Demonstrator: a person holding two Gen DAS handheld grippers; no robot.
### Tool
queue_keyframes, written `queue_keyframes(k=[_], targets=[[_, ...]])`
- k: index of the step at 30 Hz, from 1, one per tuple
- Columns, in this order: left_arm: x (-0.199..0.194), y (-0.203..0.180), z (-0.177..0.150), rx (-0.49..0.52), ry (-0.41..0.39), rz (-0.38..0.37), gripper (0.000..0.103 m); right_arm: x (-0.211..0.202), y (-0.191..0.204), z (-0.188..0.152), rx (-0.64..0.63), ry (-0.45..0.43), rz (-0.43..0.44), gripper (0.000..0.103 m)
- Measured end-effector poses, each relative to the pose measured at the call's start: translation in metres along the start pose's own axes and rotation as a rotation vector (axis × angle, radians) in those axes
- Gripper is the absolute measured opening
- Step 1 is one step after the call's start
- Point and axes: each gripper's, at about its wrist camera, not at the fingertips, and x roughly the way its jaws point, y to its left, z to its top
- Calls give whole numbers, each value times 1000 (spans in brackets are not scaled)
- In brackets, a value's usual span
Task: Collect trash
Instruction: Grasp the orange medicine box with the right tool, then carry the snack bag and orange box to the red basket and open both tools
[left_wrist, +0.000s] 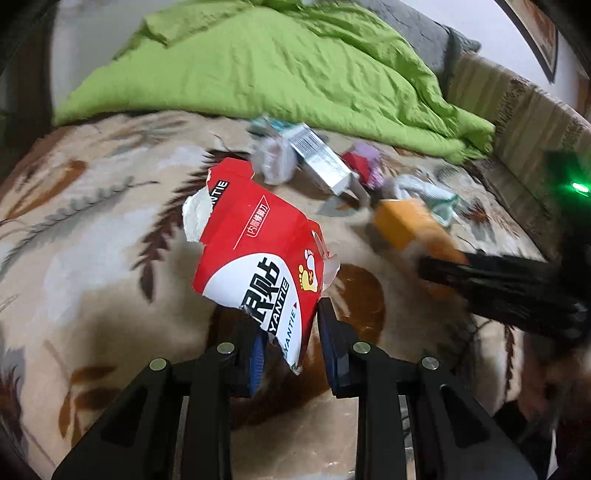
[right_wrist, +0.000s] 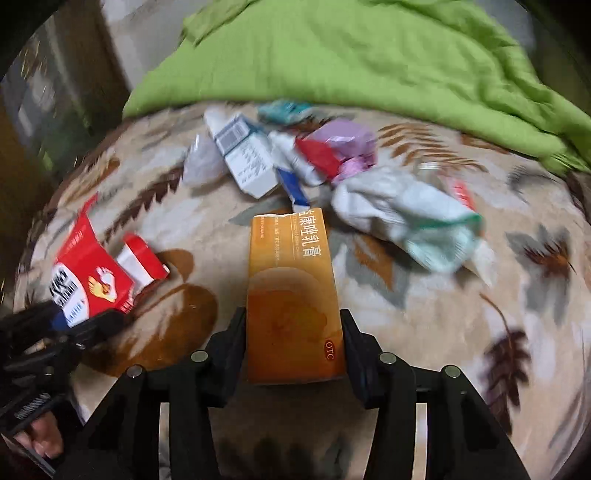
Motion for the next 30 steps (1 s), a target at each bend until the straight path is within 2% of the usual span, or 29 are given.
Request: queue_keyframes(k=[5,12,18,30], targets=[[-11,-14,-9,40,-48,47,25,-47,6,-36,78,-134,-79,52],[-19,-22,-20,50,-70,70,25,-81,7,-58,126,-253,-62,52],[-17,-21,-23,52,-85,115,25,-73,-3,-57,187,-234,-23,52],[-16,-28,-25,89,-95,114,25,-74,3,-60,161,-230,-33,52]])
